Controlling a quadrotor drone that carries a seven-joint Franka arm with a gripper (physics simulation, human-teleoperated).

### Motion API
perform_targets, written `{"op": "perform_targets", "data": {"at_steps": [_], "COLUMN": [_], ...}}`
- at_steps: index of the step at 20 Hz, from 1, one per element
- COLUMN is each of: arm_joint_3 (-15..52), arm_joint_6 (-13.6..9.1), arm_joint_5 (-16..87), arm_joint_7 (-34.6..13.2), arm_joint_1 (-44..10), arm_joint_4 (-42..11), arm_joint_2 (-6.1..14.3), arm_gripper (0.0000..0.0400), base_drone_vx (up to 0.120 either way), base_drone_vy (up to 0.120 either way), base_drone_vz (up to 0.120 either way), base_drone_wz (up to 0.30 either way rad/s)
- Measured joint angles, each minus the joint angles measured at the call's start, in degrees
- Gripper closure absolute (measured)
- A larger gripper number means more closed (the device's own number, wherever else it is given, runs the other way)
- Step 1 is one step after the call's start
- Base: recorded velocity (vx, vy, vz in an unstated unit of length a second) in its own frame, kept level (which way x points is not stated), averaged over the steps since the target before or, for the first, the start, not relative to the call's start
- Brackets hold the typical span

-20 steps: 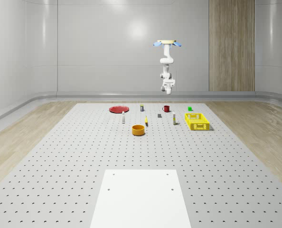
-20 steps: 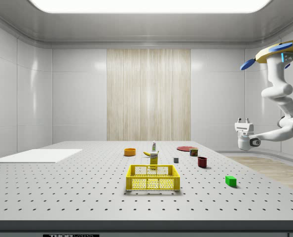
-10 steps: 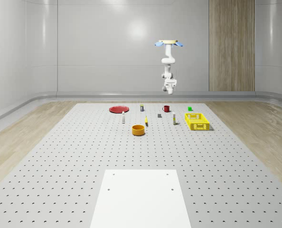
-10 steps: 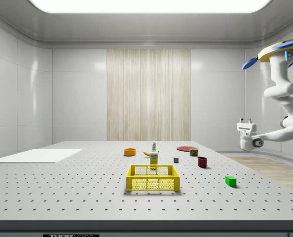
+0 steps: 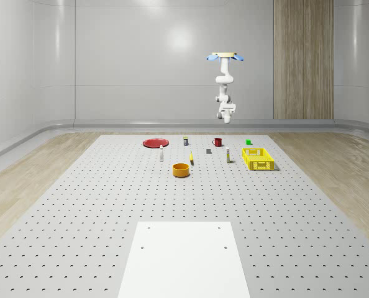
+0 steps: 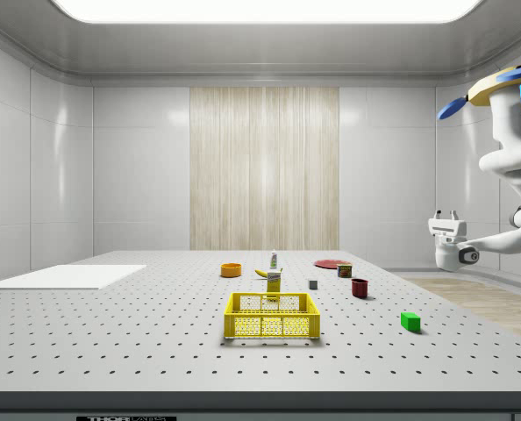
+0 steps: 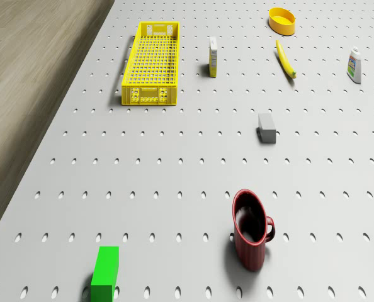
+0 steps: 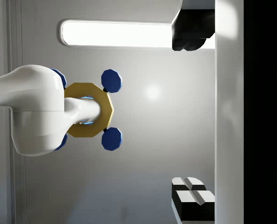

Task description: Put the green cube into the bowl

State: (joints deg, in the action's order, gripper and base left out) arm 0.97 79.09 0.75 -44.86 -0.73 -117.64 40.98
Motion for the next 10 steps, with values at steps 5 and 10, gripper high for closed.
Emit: {"op": "perform_targets", "data": {"at_steps": [5,10], "arm_joint_3": [0.91,3.01], "arm_joint_6": [0.23,0.47], "arm_joint_5": [1.27,4.22], "arm_joint_7": [-0.16,-0.55], "arm_joint_1": [-0.28,-0.93], "arm_joint_4": [-0.18,-0.47], "arm_joint_2": [0.16,0.35], "arm_gripper": [0.0000,0.0000], "base_drone_vx": [0.000,0.064], "base_drone_vy": [0.120,0.120], "base_drone_vz": [0.000,0.000], "base_drone_wz": [0.000,0.000]}}
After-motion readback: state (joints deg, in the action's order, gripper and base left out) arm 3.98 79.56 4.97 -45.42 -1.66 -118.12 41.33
